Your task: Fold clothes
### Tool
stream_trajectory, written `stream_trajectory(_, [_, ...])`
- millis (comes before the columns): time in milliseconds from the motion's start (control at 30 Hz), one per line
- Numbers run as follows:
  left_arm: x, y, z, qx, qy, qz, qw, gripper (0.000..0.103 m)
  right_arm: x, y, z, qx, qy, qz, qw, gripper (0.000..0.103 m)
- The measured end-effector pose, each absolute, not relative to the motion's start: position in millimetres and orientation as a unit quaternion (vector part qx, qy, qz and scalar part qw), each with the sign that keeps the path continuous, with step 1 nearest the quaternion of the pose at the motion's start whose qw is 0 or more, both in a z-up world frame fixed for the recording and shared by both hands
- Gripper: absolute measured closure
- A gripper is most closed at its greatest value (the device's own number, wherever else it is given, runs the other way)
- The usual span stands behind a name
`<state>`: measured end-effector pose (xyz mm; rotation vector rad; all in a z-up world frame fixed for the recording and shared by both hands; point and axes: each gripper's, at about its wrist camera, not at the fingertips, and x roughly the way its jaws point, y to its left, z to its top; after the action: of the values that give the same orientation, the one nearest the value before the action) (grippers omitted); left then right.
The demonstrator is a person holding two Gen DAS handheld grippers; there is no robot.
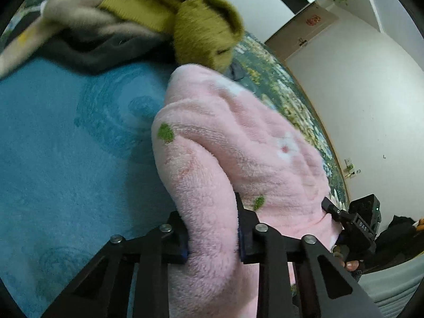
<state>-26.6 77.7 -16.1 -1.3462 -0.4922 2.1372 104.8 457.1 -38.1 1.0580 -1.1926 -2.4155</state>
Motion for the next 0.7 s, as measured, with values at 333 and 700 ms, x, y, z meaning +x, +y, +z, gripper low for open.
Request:
stream_trajectory(333, [-9, 170, 37, -0.467, -0.130, 0.792, 0.372, 0.079, 134, 511, 3, 0.326, -0.389, -0.853, 0.125, 0.061])
stream_trajectory(700, [-9, 359, 35, -0.476, -0.097, 0.731, 0.480, 0.078, 173, 667, 54, 0.338, -0.321, -0.885, -0.007, 0.061])
